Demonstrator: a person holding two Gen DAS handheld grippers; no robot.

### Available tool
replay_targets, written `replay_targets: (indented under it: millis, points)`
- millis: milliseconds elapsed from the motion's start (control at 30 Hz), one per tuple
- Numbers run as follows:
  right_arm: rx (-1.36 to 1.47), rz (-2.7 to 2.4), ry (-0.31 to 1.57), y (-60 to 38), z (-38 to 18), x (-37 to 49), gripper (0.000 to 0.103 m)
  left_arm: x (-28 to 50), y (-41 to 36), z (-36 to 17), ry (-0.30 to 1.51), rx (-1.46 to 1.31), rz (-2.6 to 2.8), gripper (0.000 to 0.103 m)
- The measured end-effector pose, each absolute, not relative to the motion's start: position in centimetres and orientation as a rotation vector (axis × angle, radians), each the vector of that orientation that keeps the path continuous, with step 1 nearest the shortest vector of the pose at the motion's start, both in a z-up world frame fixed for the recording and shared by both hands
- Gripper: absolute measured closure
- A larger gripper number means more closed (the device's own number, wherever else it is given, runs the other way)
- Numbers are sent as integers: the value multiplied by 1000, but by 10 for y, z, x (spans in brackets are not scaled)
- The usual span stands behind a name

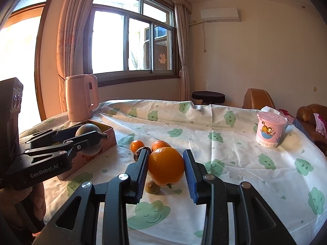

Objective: Organize fruits
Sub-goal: 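Carry the passion fruit over the tin box with the left tool while the right tool carries the orange there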

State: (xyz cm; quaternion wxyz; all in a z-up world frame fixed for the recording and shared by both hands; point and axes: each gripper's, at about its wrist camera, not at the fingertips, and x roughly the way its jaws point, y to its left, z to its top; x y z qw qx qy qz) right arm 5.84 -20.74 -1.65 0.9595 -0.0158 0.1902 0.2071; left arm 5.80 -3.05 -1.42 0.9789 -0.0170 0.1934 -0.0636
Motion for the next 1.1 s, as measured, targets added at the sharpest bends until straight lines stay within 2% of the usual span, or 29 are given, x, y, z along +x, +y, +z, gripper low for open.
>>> replay_targets:
  millis: [633, 1100]
  points:
    - [-128, 565, 343, -129, 23, 66, 67, 44, 27, -12, 398, -55, -23, 55]
    - [-189, 644, 332, -76, 33, 69, 66, 43, 63, -13, 404, -58, 45, 55]
